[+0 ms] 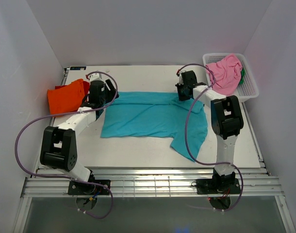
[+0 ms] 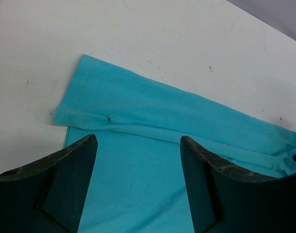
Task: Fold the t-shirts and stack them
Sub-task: Fold the flattened tshirt in 1/3 of the way
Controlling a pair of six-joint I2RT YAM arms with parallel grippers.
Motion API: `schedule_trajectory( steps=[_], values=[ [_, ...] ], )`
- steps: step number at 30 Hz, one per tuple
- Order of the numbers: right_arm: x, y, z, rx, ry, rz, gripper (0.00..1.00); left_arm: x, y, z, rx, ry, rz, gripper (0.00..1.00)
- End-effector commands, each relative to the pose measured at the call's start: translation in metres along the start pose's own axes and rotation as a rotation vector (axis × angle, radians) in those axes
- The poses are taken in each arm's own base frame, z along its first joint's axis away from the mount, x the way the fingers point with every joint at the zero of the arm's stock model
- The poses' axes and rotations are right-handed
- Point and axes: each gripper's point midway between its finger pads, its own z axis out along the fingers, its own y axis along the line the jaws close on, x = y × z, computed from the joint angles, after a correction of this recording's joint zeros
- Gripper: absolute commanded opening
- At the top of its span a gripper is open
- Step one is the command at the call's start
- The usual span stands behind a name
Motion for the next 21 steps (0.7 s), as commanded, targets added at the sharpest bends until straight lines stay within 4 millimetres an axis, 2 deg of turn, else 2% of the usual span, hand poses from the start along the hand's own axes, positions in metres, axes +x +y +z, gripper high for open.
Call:
schedule_trajectory(
  steps=[1, 3, 4, 5, 9, 11, 17, 21],
  values=[
    [-0.025, 0.019, -0.043, -0.016, -0.095, -0.028, 0.08, -0.010, -0.004, -0.013, 0.020, -0.032, -0.007, 0.79],
    [-0.017, 0.028, -0.050, -0.025, -0.084, -0.037, 0.08, -0.006, -0.003, -0.015, 0.019, -0.024, -0.012, 0.80],
    [-0.019, 0.030, -0.060, -0.020, -0.099, -0.040, 0.08, -0.005, -0.003, -0.015, 0.020, -0.023, -0.015, 0.80],
    [-0.007, 0.032, -0.060, -0.020, -0.083, -0.043, 0.08, -0.004, -0.002, -0.016, 0.022, -0.022, -0.017, 0.80],
    [0.008, 0.043, -0.075, -0.024, -0.083, -0.046, 0.08, -0.002, -0.003, -0.018, 0.030, -0.018, -0.020, 0.80],
    [0.023, 0.046, -0.076, -0.022, -0.055, -0.048, 0.08, 0.000, -0.002, -0.020, 0.028, -0.015, -0.019, 0.79],
    [0.050, 0.055, -0.079, -0.021, -0.003, -0.050, 0.08, 0.001, 0.001, -0.023, 0.025, -0.015, -0.018, 0.79],
    [0.058, 0.063, -0.086, -0.022, 0.007, -0.050, 0.08, 0.002, 0.002, -0.023, 0.022, -0.017, -0.015, 0.79]
  ],
)
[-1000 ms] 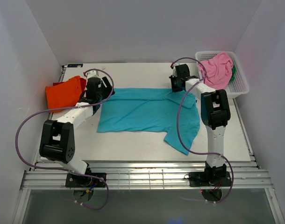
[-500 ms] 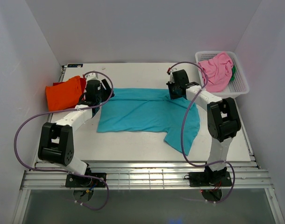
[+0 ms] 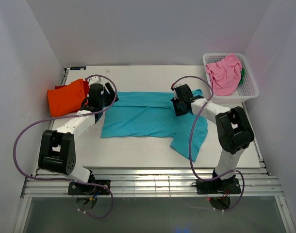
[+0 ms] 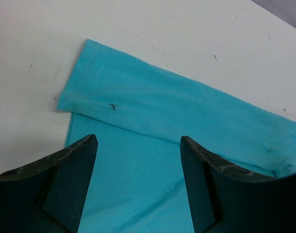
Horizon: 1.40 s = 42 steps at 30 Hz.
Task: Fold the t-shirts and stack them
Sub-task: Fold the flattened tshirt in 1/3 of the way
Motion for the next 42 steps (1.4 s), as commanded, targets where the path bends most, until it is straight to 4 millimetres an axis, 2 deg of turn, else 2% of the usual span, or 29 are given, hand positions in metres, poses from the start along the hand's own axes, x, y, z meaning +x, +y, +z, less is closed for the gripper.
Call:
schedule_trajectory(
  steps=[1, 8, 12, 14, 15, 17, 20, 21, 24, 26, 27, 29, 30, 32, 33, 34, 38, 42],
  values=[
    [-0.008, 0.009, -0.018, 0.005, -0.048, 0.017, 0.08, -0.011, -0.005, -0.012, 0.022, -0.038, -0.008, 0.79],
    [0.000, 0.030, -0.025, -0.018, -0.037, -0.007, 0.08, -0.007, -0.006, -0.009, 0.027, -0.025, -0.012, 0.79],
    [0.007, 0.033, -0.023, -0.005, -0.011, -0.016, 0.09, -0.003, -0.005, -0.006, 0.025, -0.012, -0.010, 0.79],
    [0.010, 0.034, -0.023, -0.005, 0.001, -0.017, 0.17, -0.001, -0.004, -0.005, 0.022, -0.007, -0.007, 0.79],
    [0.012, 0.034, -0.024, -0.003, 0.007, -0.019, 0.26, 0.000, -0.004, -0.005, 0.023, -0.005, -0.007, 0.79],
    [0.011, 0.034, -0.027, 0.001, 0.000, -0.020, 0.31, -0.001, -0.003, -0.005, 0.021, -0.008, -0.004, 0.79],
    [-0.002, 0.029, -0.040, 0.030, -0.066, -0.011, 0.32, -0.001, -0.004, -0.004, 0.023, -0.006, -0.004, 0.79],
    [-0.011, 0.021, -0.048, 0.072, -0.105, -0.004, 0.37, 0.001, -0.004, -0.003, 0.025, -0.002, -0.005, 0.79],
    [-0.022, -0.004, -0.054, 0.201, -0.142, 0.010, 0.39, 0.004, -0.012, -0.001, 0.057, 0.008, -0.022, 0.79],
    [-0.026, -0.017, -0.053, 0.249, -0.141, 0.024, 0.39, 0.011, -0.025, -0.001, 0.107, 0.029, -0.027, 0.79],
    [-0.025, -0.023, -0.048, 0.277, -0.130, 0.030, 0.39, 0.018, -0.041, 0.000, 0.150, 0.039, -0.017, 0.79],
    [-0.027, -0.035, -0.045, 0.306, -0.127, 0.061, 0.39, 0.029, -0.061, 0.001, 0.192, 0.061, 0.012, 0.79],
    [-0.024, -0.041, -0.041, 0.325, -0.115, 0.071, 0.39, 0.039, -0.080, 0.005, 0.225, 0.081, 0.051, 0.79],
    [-0.023, -0.056, -0.038, 0.355, -0.106, 0.106, 0.39, 0.052, -0.100, 0.009, 0.265, 0.108, 0.085, 0.79],
    [-0.020, -0.061, -0.033, 0.367, -0.093, 0.120, 0.39, 0.056, -0.118, 0.009, 0.304, 0.118, 0.105, 0.79],
    [-0.018, -0.067, -0.032, 0.376, -0.087, 0.131, 0.39, 0.071, -0.122, 0.014, 0.313, 0.152, 0.116, 0.79],
    [-0.009, -0.097, -0.030, 0.429, -0.059, 0.179, 0.39, 0.098, -0.147, 0.018, 0.350, 0.197, 0.137, 0.79],
    [-0.003, -0.119, -0.028, 0.459, -0.045, 0.217, 0.39, 0.126, -0.183, 0.009, 0.452, 0.249, 0.170, 0.79]
  ],
)
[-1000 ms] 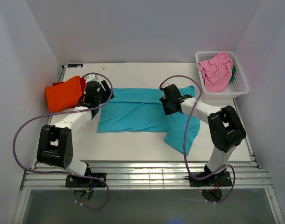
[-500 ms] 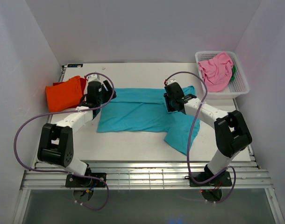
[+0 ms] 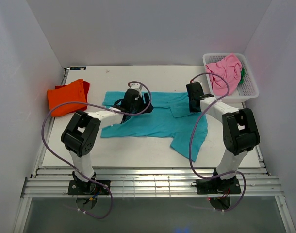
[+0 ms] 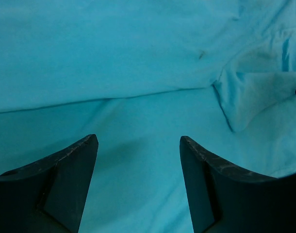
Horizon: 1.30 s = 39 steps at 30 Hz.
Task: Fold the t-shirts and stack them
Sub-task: Fold the flattened tshirt in 1/3 of the way
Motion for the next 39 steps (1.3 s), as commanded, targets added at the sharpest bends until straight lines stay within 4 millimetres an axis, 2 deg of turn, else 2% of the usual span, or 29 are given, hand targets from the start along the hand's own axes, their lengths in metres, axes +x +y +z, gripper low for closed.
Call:
schedule_trajectory(
  steps=[1, 4, 5, 6, 8, 9, 12, 16, 24, 34, 39],
  values=[
    [-0.019, -0.019, 0.003, 0.045, -0.039, 0.074, 0.39, -0.013, -0.047, 0.002, 0.122, -0.032, 0.034, 0.79],
    [-0.022, -0.034, 0.007, 0.071, -0.039, 0.098, 0.39, -0.003, -0.077, 0.009, 0.185, -0.009, 0.062, 0.79],
    [-0.022, -0.039, 0.008, 0.073, -0.036, 0.105, 0.39, -0.006, -0.086, 0.011, 0.205, -0.018, 0.069, 0.79],
    [-0.023, -0.039, 0.009, 0.069, -0.037, 0.106, 0.39, 0.003, -0.095, 0.014, 0.219, -0.002, 0.078, 0.79],
    [-0.022, -0.044, 0.011, 0.077, -0.033, 0.107, 0.39, 0.002, -0.108, 0.016, 0.241, -0.009, 0.092, 0.79],
    [-0.021, -0.045, 0.011, 0.079, -0.030, 0.106, 0.39, 0.010, -0.113, 0.019, 0.247, 0.005, 0.101, 0.79],
    [-0.019, -0.047, 0.015, 0.066, -0.026, 0.114, 0.39, 0.012, -0.123, 0.022, 0.260, 0.006, 0.107, 0.79],
    [-0.019, -0.046, 0.021, 0.036, -0.029, 0.128, 0.38, 0.016, -0.122, 0.024, 0.256, 0.012, 0.110, 0.79],
    [-0.023, -0.041, 0.017, -0.011, -0.048, 0.147, 0.38, 0.016, -0.119, 0.023, 0.243, 0.010, 0.108, 0.79],
    [-0.013, -0.032, 0.023, -0.057, -0.016, 0.166, 0.36, 0.024, -0.111, 0.022, 0.219, 0.019, 0.103, 0.79],
    [-0.002, -0.029, 0.026, -0.068, 0.014, 0.164, 0.15, 0.023, -0.111, 0.022, 0.216, 0.015, 0.103, 0.79]
  ],
)
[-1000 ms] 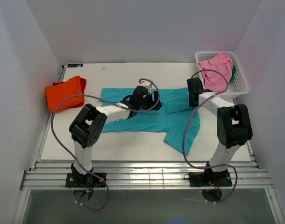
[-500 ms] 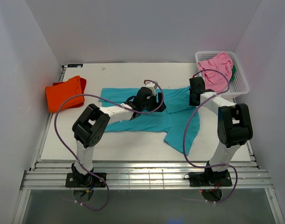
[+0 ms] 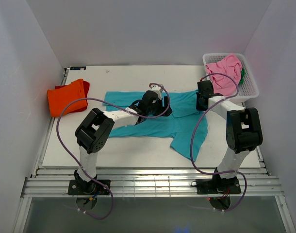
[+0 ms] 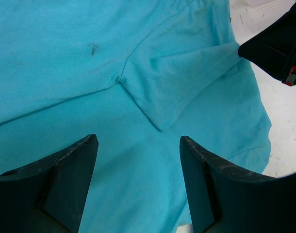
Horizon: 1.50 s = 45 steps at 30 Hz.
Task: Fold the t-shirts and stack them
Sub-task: Fold the flattened tshirt in 1/3 of the way
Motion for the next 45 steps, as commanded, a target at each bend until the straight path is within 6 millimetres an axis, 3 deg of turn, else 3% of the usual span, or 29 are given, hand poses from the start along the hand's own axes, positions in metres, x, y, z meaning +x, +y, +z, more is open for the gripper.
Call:
schedule_trajectory(
  steps=[1, 3, 9, 16, 22, 35, 42, 45],
  values=[
    [0.004, 0.003, 0.005, -0.016, 0.004, 0.023, 0.13, -0.014, -0.005, -0.006, 0.005, -0.043, 0.002, 0.79],
    [0.008, 0.004, 0.005, -0.024, 0.019, 0.019, 0.08, -0.015, -0.004, -0.007, 0.001, -0.045, -0.001, 0.79],
    [0.010, 0.009, 0.000, -0.057, 0.023, 0.020, 0.08, -0.014, -0.002, -0.009, -0.011, -0.048, 0.001, 0.79],
    [0.005, 0.018, -0.034, -0.158, -0.012, 0.034, 0.08, -0.011, -0.001, -0.008, -0.012, -0.041, -0.008, 0.79],
    [0.018, 0.027, -0.053, -0.206, 0.011, 0.001, 0.08, -0.011, -0.004, -0.007, 0.001, -0.038, -0.025, 0.79],
    [0.061, 0.049, -0.053, -0.251, 0.117, -0.068, 0.08, -0.007, -0.002, -0.009, -0.008, -0.033, -0.021, 0.79],
    [0.073, 0.045, -0.053, -0.182, 0.165, -0.106, 0.08, -0.009, -0.007, -0.007, 0.012, -0.030, -0.023, 0.79],
    [0.071, 0.044, -0.060, -0.161, 0.157, -0.123, 0.15, -0.012, -0.011, -0.006, 0.026, -0.034, -0.022, 0.79]
  ],
)
